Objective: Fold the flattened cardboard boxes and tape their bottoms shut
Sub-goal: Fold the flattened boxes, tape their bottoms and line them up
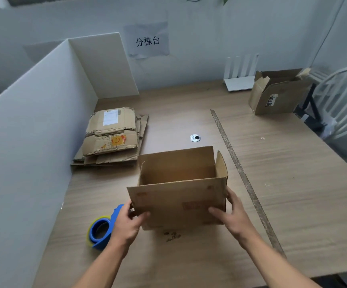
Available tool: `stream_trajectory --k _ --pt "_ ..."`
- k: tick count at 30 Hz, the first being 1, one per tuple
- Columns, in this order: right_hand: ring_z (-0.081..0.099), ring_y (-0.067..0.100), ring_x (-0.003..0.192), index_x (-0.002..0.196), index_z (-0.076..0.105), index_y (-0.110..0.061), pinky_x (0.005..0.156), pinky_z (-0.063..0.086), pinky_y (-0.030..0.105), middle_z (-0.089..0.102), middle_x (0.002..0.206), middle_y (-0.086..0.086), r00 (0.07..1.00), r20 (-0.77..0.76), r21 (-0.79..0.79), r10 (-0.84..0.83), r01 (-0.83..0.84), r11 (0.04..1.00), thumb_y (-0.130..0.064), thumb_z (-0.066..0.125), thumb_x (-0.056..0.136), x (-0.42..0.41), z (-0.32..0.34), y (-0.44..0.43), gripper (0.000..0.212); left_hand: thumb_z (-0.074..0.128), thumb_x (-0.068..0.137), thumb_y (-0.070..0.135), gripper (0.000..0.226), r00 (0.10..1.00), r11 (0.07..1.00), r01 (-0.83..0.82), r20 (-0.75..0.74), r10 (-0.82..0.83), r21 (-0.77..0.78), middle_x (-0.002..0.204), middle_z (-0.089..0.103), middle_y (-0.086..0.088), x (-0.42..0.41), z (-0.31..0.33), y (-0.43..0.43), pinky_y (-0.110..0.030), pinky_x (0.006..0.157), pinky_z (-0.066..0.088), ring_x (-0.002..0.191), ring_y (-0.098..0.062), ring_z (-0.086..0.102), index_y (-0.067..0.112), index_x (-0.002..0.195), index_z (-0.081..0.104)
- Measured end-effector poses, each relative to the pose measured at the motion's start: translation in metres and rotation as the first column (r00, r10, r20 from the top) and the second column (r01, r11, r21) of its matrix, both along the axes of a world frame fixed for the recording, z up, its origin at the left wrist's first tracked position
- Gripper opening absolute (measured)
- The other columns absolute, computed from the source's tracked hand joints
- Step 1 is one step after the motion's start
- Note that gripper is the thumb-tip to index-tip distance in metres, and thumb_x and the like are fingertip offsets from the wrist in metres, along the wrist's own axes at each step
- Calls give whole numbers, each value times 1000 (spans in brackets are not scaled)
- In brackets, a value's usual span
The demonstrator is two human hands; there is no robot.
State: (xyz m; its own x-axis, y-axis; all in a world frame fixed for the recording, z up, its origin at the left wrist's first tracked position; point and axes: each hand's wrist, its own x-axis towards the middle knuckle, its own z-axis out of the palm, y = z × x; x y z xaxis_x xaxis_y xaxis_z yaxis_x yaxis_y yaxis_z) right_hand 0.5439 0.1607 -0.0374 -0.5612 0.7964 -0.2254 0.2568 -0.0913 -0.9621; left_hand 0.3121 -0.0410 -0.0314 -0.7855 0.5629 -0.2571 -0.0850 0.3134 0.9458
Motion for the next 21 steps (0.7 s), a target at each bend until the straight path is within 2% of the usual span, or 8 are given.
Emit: stream_trajectory --k 2,4,6,11,14,18,20,21 --pt "49 7 122 141 41 -45 101 46 33 43 134 -6 999 -29 4 -30 30 1000 -27 93 65 2 7 -1 94 83 76 10 53 1000 999 12 11 -13 49 106 73 -3 -2 6 2 -20 72 56 102 -23 68 17 124 63" --pt "57 10 119 135 38 -53 94 55 34 50 134 -3 994 -104 -5 -35 35 999 -18 94 63 0 15 -2 97 86 61 34 70 999 995 30 16 -32 91 111 71 -2 -2 13 7 -25 75 56 103 -21 68 22 126 62" --pt "61 9 113 127 38 -57 91 57 33 59 126 -7 987 -145 11 -68 70 997 -10 91 66 -2 27 -3 94 82 52 46 77 999 992 47 11 -48 117 117 69 -3 -3 18 16 -24 74 56 106 -19 66 25 124 63" --pt "59 16 115 128 42 -51 96 54 42 61 122 -7 962 -158 71 -224 237 969 -14 93 64 1 56 0 90 79 63 31 67 989 977 146 -5 -147 156 116 68 3 -9 34 35 -22 73 53 107 -18 66 27 127 59" --pt "58 16 114 133 39 -46 97 54 46 59 122 -9 949 -144 107 -281 297 949 -19 92 66 9 71 -1 90 77 64 32 69 969 962 246 -53 -241 122 117 66 10 -15 49 43 -22 78 51 107 -11 64 35 129 54" --pt "56 7 108 138 36 -43 97 54 44 57 120 -14 924 -140 146 -356 375 916 -23 92 67 20 81 3 93 85 68 46 76 923 936 351 -156 -351 -29 119 63 5 -28 58 47 -39 93 53 109 -13 62 33 135 50" --pt "57 9 109 139 35 -43 98 53 45 57 120 -15 905 -128 164 -406 423 891 -27 92 66 27 85 7 95 82 80 31 56 856 904 401 -291 -427 -146 115 64 4 -36 61 53 -39 95 52 104 -10 62 29 128 55" --pt "57 13 111 140 35 -44 98 53 47 57 122 -14 896 -122 177 -426 442 879 -28 92 65 30 85 10 95 80 82 25 50 800 881 426 -370 -473 -205 114 64 4 -40 62 57 -34 93 51 102 -9 61 25 127 58"
